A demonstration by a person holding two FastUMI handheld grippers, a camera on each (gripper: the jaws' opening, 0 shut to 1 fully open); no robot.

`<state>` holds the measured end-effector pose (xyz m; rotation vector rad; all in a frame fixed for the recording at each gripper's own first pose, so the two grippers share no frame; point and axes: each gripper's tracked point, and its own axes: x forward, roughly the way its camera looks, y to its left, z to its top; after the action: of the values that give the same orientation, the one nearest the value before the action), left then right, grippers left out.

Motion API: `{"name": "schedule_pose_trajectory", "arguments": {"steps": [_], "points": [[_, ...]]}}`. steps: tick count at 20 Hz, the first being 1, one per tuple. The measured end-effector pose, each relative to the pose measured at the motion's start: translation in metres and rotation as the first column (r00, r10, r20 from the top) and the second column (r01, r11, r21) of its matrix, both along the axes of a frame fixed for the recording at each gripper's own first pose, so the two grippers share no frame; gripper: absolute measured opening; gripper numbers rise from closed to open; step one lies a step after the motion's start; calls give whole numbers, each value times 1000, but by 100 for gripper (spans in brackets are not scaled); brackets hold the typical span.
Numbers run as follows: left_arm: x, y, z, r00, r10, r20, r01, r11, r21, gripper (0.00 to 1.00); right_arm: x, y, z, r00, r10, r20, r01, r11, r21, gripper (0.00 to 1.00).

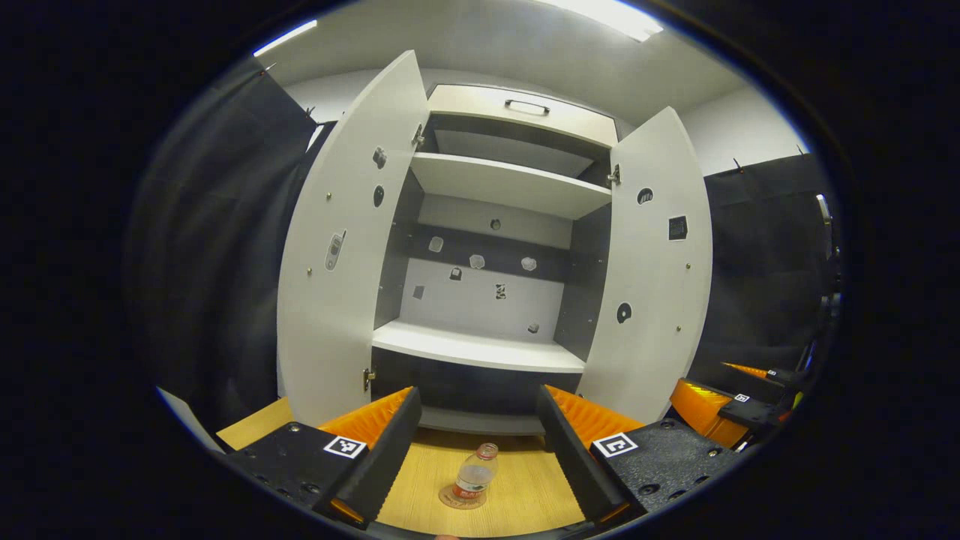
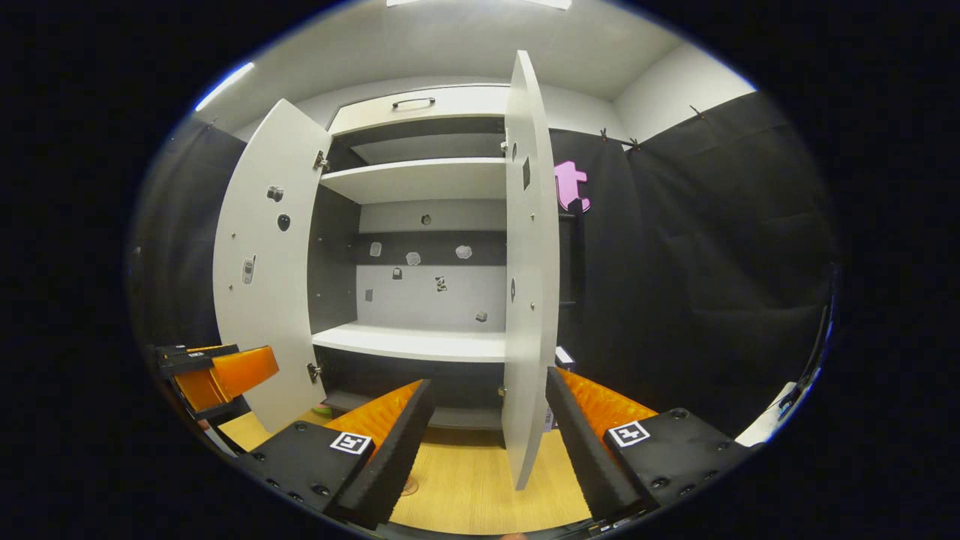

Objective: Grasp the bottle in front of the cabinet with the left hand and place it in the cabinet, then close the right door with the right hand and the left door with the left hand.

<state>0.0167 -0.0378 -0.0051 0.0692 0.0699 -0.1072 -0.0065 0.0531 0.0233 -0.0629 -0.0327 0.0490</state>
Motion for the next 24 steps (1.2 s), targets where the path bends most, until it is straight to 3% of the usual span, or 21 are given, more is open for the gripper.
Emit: {"name": "schedule_pose_trajectory", "arguments": {"steps": [9,10,11,14,15,16,19,20,22,23,24], "points": [[14,-7,-86,990,-35,-134,34,999,-13,95,-9,-2,-6,1000,-16,-20,16,1000,0,98],[17,-9,-93,989,-42,-141,39,999,-19,95,-9,-3,-6,1000,-20,-21,20,1000,-1,89],[20,-9,-103,988,-44,-151,43,999,-15,95,-9,-5,-7,999,-26,-26,26,1000,0,98],[32,-9,-134,986,-56,-157,61,998,26,95,-10,-8,-9,999,-35,-36,35,999,6,98],[34,-7,-147,984,-57,-171,64,997,37,95,-10,-9,-9,999,-38,-37,38,999,2,89],[38,-4,-162,980,-54,-191,63,997,42,95,-11,-10,-9,998,-42,-38,42,999,-4,98],[46,0,-209,963,-43,-267,61,996,59,95,-14,-13,-9,998,-57,-38,56,998,-21,98],[50,4,-222,958,-34,-285,55,996,67,95,-15,-14,-11,997,-61,-43,60,998,-25,89],[58,12,-249,944,-14,-328,38,997,67,95,-15,-18,-15,996,-73,-56,72,997,-24,89],[63,17,-262,935,0,-353,26,997,68,95,-15,-20,-17,995,-79,-62,78,997,-22,98],[65,20,-274,928,7,-374,19,998,67,95,-16,-23,-18,994,-86,-67,85,996,-22,98]]}}
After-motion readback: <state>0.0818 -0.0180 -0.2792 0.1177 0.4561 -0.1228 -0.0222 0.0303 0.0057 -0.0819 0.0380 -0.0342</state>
